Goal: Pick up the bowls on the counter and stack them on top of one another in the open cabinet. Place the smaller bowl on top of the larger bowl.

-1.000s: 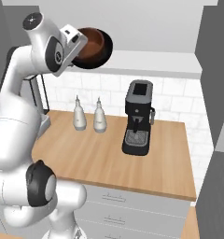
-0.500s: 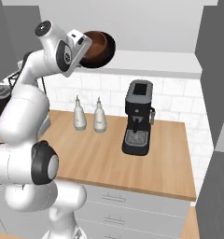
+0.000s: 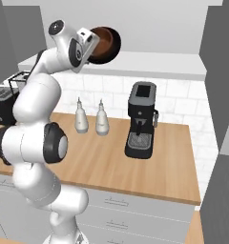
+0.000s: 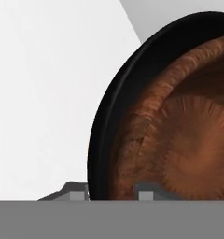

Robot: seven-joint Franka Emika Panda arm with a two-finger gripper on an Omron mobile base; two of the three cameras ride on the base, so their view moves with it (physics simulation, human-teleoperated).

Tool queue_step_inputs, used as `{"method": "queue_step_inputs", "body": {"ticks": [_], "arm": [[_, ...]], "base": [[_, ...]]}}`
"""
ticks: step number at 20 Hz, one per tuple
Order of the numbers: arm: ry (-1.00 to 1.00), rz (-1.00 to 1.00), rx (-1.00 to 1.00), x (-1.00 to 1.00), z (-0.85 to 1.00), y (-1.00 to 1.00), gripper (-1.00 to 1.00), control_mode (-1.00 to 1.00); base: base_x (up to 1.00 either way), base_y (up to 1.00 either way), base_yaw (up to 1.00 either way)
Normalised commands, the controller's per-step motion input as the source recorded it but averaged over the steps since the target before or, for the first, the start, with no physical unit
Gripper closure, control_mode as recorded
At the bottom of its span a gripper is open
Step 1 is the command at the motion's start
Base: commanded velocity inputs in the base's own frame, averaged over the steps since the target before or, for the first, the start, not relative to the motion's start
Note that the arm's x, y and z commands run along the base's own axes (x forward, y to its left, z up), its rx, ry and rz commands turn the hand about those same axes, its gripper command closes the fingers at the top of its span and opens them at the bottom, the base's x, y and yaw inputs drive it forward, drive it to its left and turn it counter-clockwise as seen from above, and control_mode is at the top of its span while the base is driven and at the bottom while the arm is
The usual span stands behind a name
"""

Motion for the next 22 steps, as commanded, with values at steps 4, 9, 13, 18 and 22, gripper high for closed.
{"method": "queue_step_inputs", "body": {"ticks": [4,9,13,18,22], "arm": [[-0.04,0.0,0.0,0.01,0.0,0.0,-1.0,-1.0],[-0.28,0.0,0.0,-0.48,0.1,0.05,-1.0,-1.0],[-0.36,-0.02,-0.02,-0.87,0.1,0.16,-1.0,-1.0],[-0.46,-0.01,-0.02,-1.0,0.0,0.1,-1.0,-1.0],[-0.33,0.0,-0.02,-1.0,-0.69,-0.32,-1.0,-1.0]], "base": [[0.0,0.0,0.0],[0.0,0.0,0.0],[0.0,0.0,0.0],[0.0,0.0,0.0],[0.0,0.0,0.0]]}}
